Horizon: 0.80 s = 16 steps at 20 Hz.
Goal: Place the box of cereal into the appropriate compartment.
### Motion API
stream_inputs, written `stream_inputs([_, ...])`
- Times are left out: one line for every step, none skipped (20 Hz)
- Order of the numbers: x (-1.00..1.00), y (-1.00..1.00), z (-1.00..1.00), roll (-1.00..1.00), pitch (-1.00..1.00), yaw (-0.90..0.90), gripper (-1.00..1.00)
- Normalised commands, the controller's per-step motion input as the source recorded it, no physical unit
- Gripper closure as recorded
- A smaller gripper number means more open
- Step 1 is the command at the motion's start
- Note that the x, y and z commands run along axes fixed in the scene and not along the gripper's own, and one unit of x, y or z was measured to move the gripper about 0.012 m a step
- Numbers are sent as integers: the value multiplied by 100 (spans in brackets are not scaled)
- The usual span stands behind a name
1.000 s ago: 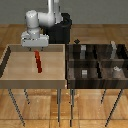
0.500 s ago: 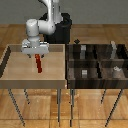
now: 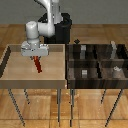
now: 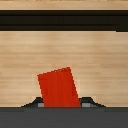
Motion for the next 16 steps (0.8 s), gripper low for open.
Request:
stream_inputs([0, 0, 100, 0, 0, 0, 100])
stream_inputs([0, 0, 0, 0, 0, 0, 100])
stream_inputs([0, 0, 0, 0, 0, 0, 100])
stream_inputs([0, 0, 100, 0, 0, 0, 100])
stream_inputs([0, 0, 100, 0, 0, 0, 100])
stream_inputs([0, 0, 100, 0, 0, 0, 100])
stream_inputs([0, 0, 100, 0, 0, 0, 100])
stream_inputs([0, 0, 100, 0, 0, 0, 100])
stream_inputs([0, 0, 100, 0, 0, 0, 100])
stream_inputs([0, 0, 100, 0, 0, 0, 100])
stream_inputs([0, 0, 100, 0, 0, 0, 100])
stream_inputs([0, 0, 100, 0, 0, 0, 100])
stream_inputs([0, 0, 100, 0, 0, 0, 100])
stream_inputs([0, 0, 100, 0, 0, 0, 100])
stream_inputs([-25, 0, 100, 0, 0, 0, 100])
stream_inputs([0, 0, 0, 0, 0, 0, 100])
